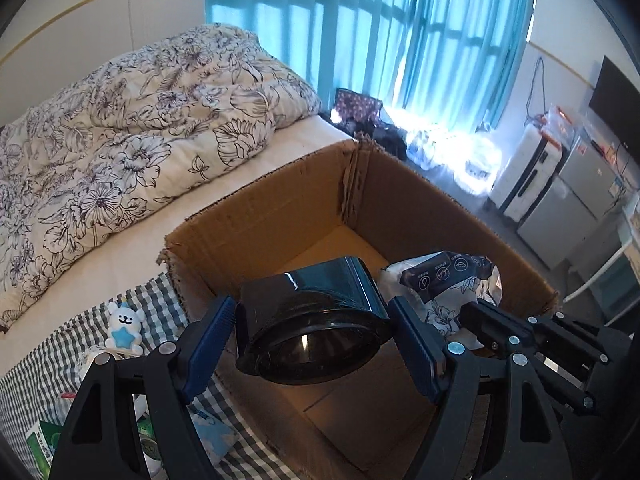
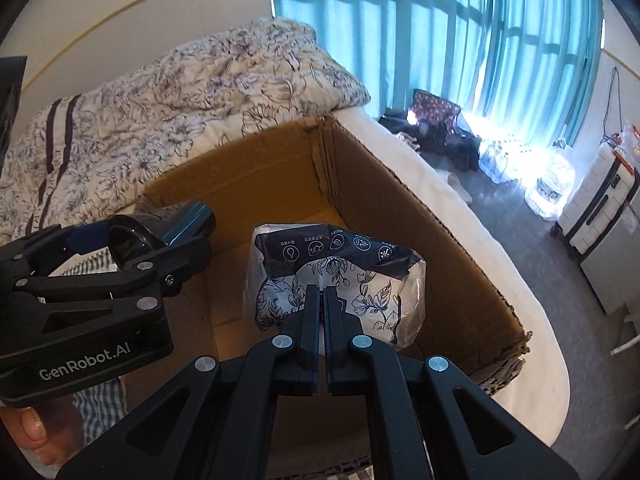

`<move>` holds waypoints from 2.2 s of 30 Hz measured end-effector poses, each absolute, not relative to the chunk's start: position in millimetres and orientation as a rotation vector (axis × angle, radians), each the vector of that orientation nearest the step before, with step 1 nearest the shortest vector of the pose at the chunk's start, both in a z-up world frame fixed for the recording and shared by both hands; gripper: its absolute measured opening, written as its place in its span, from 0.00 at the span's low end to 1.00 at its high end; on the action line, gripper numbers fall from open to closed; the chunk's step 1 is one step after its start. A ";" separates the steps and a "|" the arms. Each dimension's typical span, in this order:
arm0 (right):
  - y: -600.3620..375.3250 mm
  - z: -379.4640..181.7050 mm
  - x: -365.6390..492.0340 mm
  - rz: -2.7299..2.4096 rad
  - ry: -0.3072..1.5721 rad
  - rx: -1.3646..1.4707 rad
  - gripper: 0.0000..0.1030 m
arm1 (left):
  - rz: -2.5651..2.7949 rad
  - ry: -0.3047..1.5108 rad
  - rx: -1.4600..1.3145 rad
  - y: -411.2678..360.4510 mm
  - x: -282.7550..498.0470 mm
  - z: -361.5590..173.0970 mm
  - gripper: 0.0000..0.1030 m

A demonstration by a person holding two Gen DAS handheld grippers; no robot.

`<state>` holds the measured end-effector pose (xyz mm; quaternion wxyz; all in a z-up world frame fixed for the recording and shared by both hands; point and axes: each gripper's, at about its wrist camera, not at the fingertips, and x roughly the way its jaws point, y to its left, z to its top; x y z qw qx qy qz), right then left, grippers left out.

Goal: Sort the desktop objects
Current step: 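Open both tools to drop the tissue pack and black cup into the box, then move both tools back over the items on the gingham sheet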

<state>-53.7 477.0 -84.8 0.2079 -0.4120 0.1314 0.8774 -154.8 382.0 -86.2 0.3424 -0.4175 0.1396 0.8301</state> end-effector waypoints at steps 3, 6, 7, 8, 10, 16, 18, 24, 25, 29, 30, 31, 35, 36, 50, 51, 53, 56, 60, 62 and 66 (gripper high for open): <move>478.6 -86.6 -55.4 2.427 0.361 -1.158 0.02 | 2.151 0.375 -1.083 386.4 -155.4 -88.2 0.78; 479.1 -87.5 -56.8 2.424 0.347 -1.164 0.03 | 2.148 0.385 -1.079 389.6 -155.5 -89.6 0.78; 478.4 -86.7 -56.4 2.426 0.341 -1.162 0.03 | 2.148 0.388 -1.077 390.2 -155.8 -89.5 0.78; 477.5 -85.6 -56.9 2.430 0.333 -1.160 0.05 | 2.150 0.391 -1.071 390.8 -155.2 -88.9 0.78; 474.3 -82.0 -56.1 2.430 0.307 -1.148 0.09 | 2.152 0.389 -1.067 390.7 -155.1 -87.5 0.79; 468.1 -70.5 -53.3 2.441 0.281 -1.100 0.40 | 2.173 0.350 -1.024 383.5 -155.6 -72.4 0.82; 465.6 -64.6 -50.7 2.449 0.277 -1.067 0.40 | 2.186 0.343 -1.009 380.3 -155.4 -66.7 0.83; 455.9 -43.1 -42.9 2.469 0.253 -0.958 0.40 | 2.207 0.313 -0.983 367.5 -151.6 -52.7 0.83; 453.7 -39.9 -41.4 2.471 0.247 -0.941 0.40 | 2.212 0.308 -0.976 364.6 -151.1 -50.1 0.83; 442.9 -26.3 -34.1 2.487 0.221 -0.873 0.40 | 2.235 0.281 -0.950 351.0 -148.5 -38.4 0.83; 439.4 -22.7 -31.2 2.491 0.212 -0.851 0.40 | 2.240 0.274 -0.945 347.1 -148.1 -35.8 0.83; 436.9 -19.8 -29.2 2.497 0.207 -0.831 0.40 | 2.247 0.267 -0.939 342.5 -147.6 -33.0 0.83; 425.3 -9.4 -26.3 2.536 0.224 -0.747 0.47 | 2.288 0.243 -0.905 321.9 -143.6 -22.5 0.83; 423.0 -8.5 -26.8 2.548 0.232 -0.735 0.47 | 2.299 0.240 -0.897 317.3 -142.6 -20.1 0.83; 395.1 4.3 -26.2 2.593 0.261 -0.642 0.58 | 2.408 0.177 -0.778 243.7 -122.5 3.9 0.90; 394.1 4.7 -27.6 2.612 0.285 -0.643 0.60 | 2.419 0.169 -0.772 237.4 -122.3 5.0 0.91; 394.4 2.9 -30.7 2.652 0.356 -0.653 0.64 | 2.436 0.152 -0.766 224.5 -123.7 7.1 0.91; 384.5 0.6 -36.3 2.678 0.358 -0.663 0.64 | 2.467 0.129 -0.762 206.1 -127.5 10.7 0.91; 367.8 -0.8 -44.3 2.716 0.314 -0.668 0.65 | 2.512 0.095 -0.758 180.8 -132.3 15.8 0.93; 358.3 -0.3 -48.9 2.742 0.312 -0.659 0.70 | 2.536 0.081 -0.751 167.3 -132.9 17.3 1.00; 334.9 0.6 -60.0 2.795 0.281 -0.648 0.78 | 2.580 0.064 -0.732 144.3 -132.8 20.1 1.00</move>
